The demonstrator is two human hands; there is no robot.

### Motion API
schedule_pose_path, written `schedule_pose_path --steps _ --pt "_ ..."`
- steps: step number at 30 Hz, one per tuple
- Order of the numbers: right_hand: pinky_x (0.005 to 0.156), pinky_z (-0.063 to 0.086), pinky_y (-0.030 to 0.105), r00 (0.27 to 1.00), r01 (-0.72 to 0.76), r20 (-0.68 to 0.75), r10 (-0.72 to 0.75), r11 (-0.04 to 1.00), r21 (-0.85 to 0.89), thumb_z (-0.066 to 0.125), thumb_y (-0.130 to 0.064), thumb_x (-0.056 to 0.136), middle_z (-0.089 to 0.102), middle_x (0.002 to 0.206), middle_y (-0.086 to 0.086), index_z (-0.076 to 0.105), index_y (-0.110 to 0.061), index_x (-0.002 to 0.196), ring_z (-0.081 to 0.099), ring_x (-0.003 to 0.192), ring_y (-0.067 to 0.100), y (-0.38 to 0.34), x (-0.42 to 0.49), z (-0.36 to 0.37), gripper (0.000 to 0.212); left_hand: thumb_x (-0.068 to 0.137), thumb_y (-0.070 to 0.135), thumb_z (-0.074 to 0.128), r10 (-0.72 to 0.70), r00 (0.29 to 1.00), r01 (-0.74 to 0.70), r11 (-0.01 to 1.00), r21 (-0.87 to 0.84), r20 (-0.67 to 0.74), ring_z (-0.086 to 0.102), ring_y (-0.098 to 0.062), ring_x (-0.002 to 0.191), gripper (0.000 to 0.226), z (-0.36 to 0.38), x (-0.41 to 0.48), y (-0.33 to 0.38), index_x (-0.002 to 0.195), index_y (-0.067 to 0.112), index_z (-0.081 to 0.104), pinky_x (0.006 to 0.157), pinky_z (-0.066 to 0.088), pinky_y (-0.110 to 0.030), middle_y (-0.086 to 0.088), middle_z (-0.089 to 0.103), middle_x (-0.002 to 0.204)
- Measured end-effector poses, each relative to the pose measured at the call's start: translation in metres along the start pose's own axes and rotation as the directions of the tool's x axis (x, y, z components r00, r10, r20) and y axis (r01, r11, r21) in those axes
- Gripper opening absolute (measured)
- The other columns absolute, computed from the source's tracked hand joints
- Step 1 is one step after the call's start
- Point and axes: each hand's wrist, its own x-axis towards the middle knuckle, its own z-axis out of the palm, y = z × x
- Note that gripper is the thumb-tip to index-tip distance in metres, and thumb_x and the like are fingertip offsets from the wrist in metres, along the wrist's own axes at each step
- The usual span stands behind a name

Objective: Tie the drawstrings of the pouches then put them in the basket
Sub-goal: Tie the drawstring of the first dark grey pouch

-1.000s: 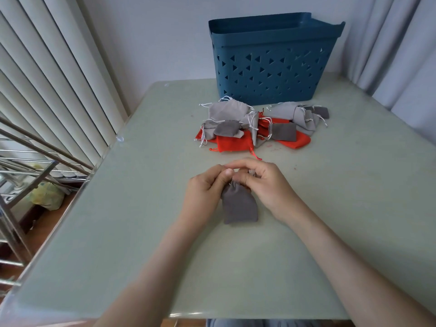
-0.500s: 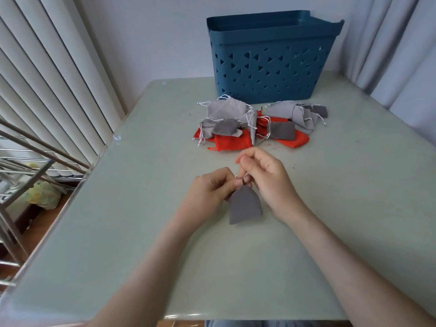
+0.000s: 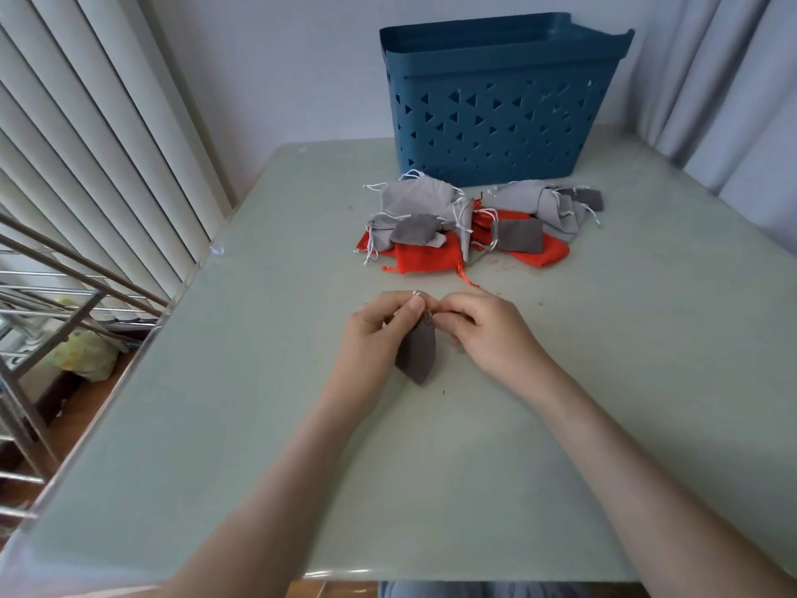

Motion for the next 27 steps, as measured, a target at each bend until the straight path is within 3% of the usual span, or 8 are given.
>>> schedule_pose_path --steps 5,10,13,16,18,20,24,27 --pt "0.071 0.036 0.009 0.999 -0.038 -0.029 0.038 0.999 -0.013 0.062 -0.013 0.087 0.054 0.082 -0.006 0.066 -0.015 0.07 0.052 0.076 0.002 0.003 0.001 -0.004 0.018 0.093 0.015 0.054 -0.041 0.995 0.057 0.983 -0.174 0.093 0.062 -0.015 0.086 0.021 -0.001 0.001 0.002 0.082 0.018 0.072 0.082 0.046 -0.026 0.001 0.07 0.084" --pt "0.061 0.033 0.023 0.991 -0.132 0.018 0.134 0.99 -0.054 0.056 -0.026 0.092 0.049 0.074 -0.001 0.055 -0.015 0.06 0.047 0.066 0.008 0.007 0.002 -0.005 0.034 0.094 0.012 0.054 -0.021 0.997 0.017 0.999 0.05 0.077 0.061 -0.001 0.084 0.02 0.0 -0.003 0.003 0.088 0.018 0.073 0.078 0.043 -0.012 0.013 0.071 0.083" --pt "0.055 0.023 0.028 0.967 -0.253 0.033 0.251 0.956 0.149 0.054 -0.029 0.093 0.037 0.054 -0.006 0.039 -0.018 0.053 0.033 0.051 0.01 0.005 0.001 -0.006 0.045 0.094 0.017 0.056 0.025 1.0 -0.027 0.975 0.219 0.015 0.06 -0.002 0.085 0.022 0.001 -0.003 -0.001 0.086 0.032 0.071 0.08 0.042 -0.015 0.022 0.067 0.076" --pt "0.052 0.022 0.026 0.942 -0.333 0.102 0.319 0.864 0.376 0.052 -0.024 0.094 0.037 0.054 -0.005 0.043 -0.018 0.057 0.03 0.051 0.01 0.004 0.0 -0.007 0.039 0.094 0.019 0.057 0.048 0.999 -0.039 0.952 0.304 -0.023 0.058 -0.009 0.092 0.019 0.001 -0.002 -0.005 0.1 0.031 0.07 0.084 0.043 -0.02 0.02 0.066 0.081" --pt "0.053 0.024 0.024 0.932 -0.361 0.194 0.306 0.757 0.544 0.049 -0.016 0.096 0.043 0.06 -0.002 0.05 -0.015 0.064 0.034 0.055 0.01 0.001 -0.001 -0.006 0.032 0.093 0.017 0.058 0.063 0.997 -0.048 0.949 0.311 -0.039 0.054 -0.002 0.075 0.024 0.002 -0.003 -0.006 0.115 0.025 0.062 0.072 0.04 -0.015 0.016 0.062 0.072" --pt "0.056 0.03 0.023 0.939 -0.345 0.244 0.244 0.691 0.635 0.045 -0.008 0.096 0.049 0.066 0.0 0.055 -0.012 0.071 0.04 0.059 0.01 -0.001 -0.002 -0.003 0.027 0.091 0.013 0.06 0.066 0.994 -0.042 0.965 0.258 -0.086 0.05 -0.001 0.06 0.025 0.002 -0.003 -0.004 0.114 0.021 0.052 0.061 0.037 -0.013 0.008 0.061 0.068" --pt "0.061 0.044 0.019 0.983 -0.182 0.079 0.164 0.893 0.412 0.049 -0.001 0.094 0.06 0.069 -0.002 0.058 -0.016 0.078 0.053 0.061 0.008 0.0 -0.004 0.004 0.023 0.088 0.01 0.063 0.023 0.987 0.014 0.974 0.227 -0.162 0.06 -0.003 0.066 0.017 0.002 -0.002 -0.004 0.092 0.023 0.052 0.063 0.042 -0.014 0.007 0.065 0.072" --pt "0.062 0.047 0.019 0.991 -0.11 -0.033 0.131 0.926 0.36 0.055 0.002 0.089 0.062 0.067 0.002 0.06 -0.014 0.078 0.057 0.06 0.008 0.001 -0.004 0.01 0.02 0.088 0.01 0.063 0.0 0.986 0.041 0.97 0.239 -0.169 0.063 -0.009 0.073 0.018 0.003 -0.002 -0.006 0.083 0.026 0.058 0.068 0.046 -0.019 0.006 0.067 0.077"
